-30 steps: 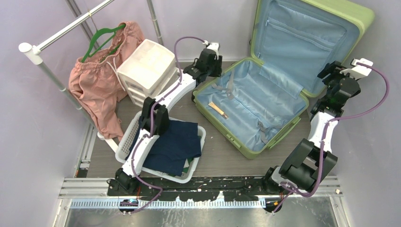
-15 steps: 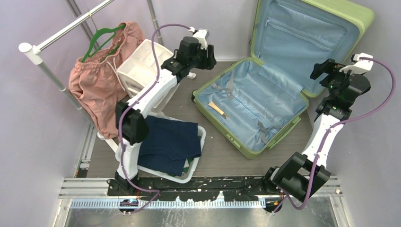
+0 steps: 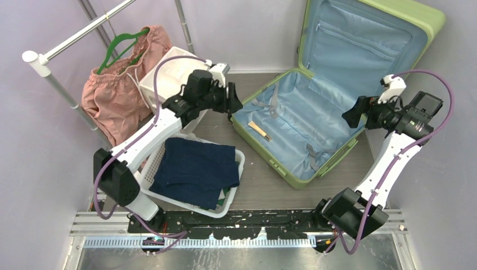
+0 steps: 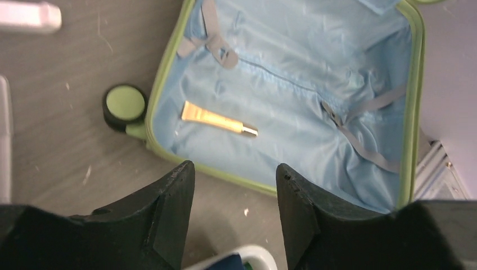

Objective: Open, take out, and arrange the luggage
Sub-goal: Adjust the luggage at the center of the board.

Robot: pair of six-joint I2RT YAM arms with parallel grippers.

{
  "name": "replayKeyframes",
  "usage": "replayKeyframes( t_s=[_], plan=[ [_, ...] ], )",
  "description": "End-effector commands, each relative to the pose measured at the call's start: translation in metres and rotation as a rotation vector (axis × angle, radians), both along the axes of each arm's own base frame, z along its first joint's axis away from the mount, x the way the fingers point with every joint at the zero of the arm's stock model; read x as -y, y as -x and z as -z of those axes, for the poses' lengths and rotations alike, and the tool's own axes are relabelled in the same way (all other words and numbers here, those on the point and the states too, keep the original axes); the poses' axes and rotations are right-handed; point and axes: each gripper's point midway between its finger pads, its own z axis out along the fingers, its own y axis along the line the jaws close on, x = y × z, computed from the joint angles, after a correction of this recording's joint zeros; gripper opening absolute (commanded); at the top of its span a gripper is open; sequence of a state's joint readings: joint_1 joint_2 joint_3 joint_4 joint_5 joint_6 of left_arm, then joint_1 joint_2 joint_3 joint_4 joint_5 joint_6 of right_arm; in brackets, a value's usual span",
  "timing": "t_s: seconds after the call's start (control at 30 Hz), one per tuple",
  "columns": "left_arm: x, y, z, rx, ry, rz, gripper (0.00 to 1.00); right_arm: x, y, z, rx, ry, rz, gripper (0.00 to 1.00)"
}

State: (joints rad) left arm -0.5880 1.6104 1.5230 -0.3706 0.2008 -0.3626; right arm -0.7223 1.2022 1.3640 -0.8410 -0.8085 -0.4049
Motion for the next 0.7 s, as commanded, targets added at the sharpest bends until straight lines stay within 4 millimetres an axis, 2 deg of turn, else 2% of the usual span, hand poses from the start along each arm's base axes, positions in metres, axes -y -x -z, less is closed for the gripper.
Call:
replayKeyframes(
  t_s=[0.0,0.13,0.17,0.23,0.3,0.47,0.67],
  plan=[
    [-0.006,0.023,-0.026,-0.015,0.151,-0.028,0.55,-0.063,0.041,0.003,-0.005,0.006,-0.353,1.0],
    [-0.016,0.034,-0.01,-0.145,0.188,-0.134,0.53,-0.096,0.039,0.023,-0.048,0.019,-0.548,1.0],
    [-0.017,0.036,-0.003,-0.189,0.197,-0.168,0.53,-0.112,0.038,0.032,-0.081,0.043,-0.631,1.0],
    [-0.015,0.041,0.01,-0.281,0.219,-0.232,0.53,-0.126,0.035,0.05,-0.127,0.106,-0.732,1.0],
    [-0.008,0.047,0.022,-0.362,0.239,-0.275,0.53,-0.137,0.031,0.059,-0.134,0.13,-0.805,1.0],
    [0.023,0.063,0.048,-0.482,0.259,-0.386,0.57,-0.152,0.021,0.073,-0.136,0.134,-0.918,1.0],
    [0.032,0.065,0.071,-0.526,0.211,-0.544,0.68,-0.153,0.009,0.076,-0.142,0.12,-0.927,1.0]
  ],
)
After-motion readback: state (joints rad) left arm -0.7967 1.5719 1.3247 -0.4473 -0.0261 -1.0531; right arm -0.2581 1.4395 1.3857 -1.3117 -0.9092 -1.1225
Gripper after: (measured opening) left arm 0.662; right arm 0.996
